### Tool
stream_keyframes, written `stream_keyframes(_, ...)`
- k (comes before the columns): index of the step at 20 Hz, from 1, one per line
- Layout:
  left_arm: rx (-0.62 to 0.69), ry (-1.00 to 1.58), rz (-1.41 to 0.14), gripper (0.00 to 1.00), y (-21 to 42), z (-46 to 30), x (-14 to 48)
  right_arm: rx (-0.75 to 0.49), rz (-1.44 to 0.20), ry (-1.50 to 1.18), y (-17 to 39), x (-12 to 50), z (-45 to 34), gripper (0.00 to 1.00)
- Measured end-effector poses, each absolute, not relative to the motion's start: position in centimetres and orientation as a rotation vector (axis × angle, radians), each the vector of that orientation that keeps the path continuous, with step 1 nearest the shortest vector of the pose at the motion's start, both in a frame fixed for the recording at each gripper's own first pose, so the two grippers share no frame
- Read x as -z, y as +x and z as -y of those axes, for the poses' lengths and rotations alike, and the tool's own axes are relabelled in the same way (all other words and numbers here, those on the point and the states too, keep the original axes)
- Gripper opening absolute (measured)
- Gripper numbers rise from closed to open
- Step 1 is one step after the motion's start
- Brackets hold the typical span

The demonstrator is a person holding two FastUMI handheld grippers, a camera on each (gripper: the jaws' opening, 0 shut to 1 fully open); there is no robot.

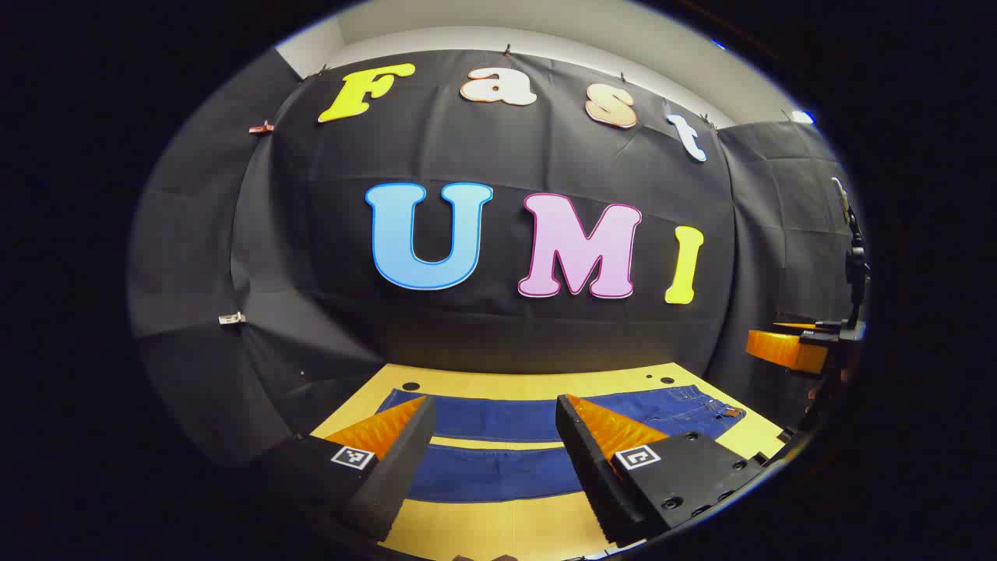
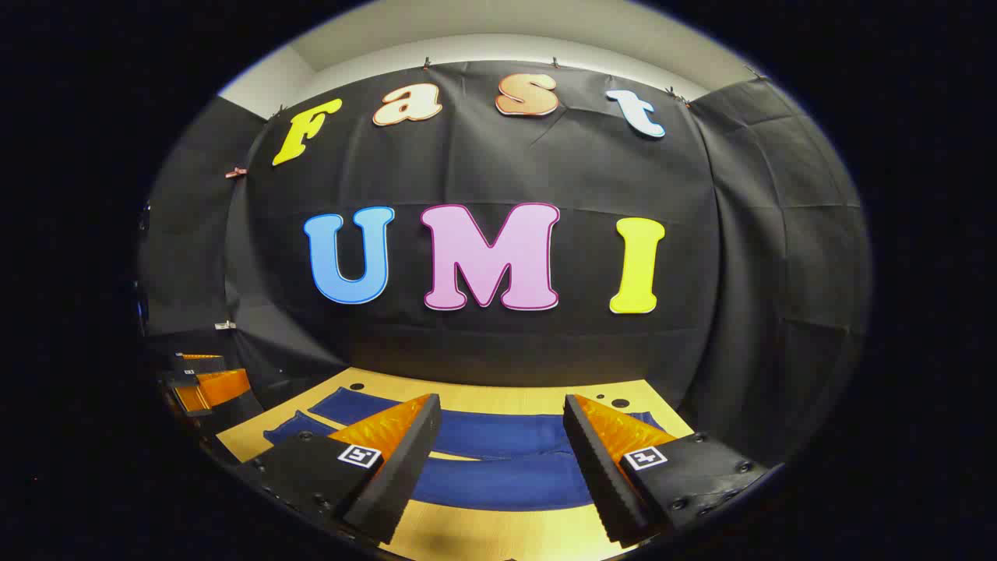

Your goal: Grasp the waist and the cuffs of the jeans and fold them to make the two legs overlap; first hold the waist and fold one-third of the jeans toward the cuffs, then hold the cuffs and fold the remaining one-third in the same direction to finish folding.

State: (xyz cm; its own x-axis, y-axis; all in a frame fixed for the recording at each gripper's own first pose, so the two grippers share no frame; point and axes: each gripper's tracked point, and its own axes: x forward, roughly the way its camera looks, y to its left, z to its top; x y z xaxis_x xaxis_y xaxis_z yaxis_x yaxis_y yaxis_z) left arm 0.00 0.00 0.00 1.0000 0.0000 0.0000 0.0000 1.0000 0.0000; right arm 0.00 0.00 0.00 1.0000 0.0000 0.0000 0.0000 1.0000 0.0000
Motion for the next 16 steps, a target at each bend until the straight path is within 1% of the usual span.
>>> stream_keyframes(3,-0.015,0.010,0.000,0.96,0.2,-0.4,0.2,-0.008,-0.004,0.001,0.1,0.1,-0.1,0.96)
stream_keyframes(7,-0.004,0.049,0.021,0.96,0.2,-0.5,-0.1,-0.009,-0.003,0.009,0.3,0.0,0.2,0.96)
stream_keyframes(11,-0.012,0.071,0.001,0.96,0.4,-1.2,1.0,-0.010,-0.008,-0.008,0.7,0.1,0.7,0.96)
stream_keyframes(13,-0.044,0.085,-0.034,0.96,0.7,-2.2,2.4,-0.002,-0.018,-0.019,1.0,0.5,1.1,0.96)
stream_keyframes(16,-0.035,0.041,-0.031,0.96,0.7,-1.4,2.2,-0.017,-0.022,-0.002,1.6,0.6,1.0,0.96)
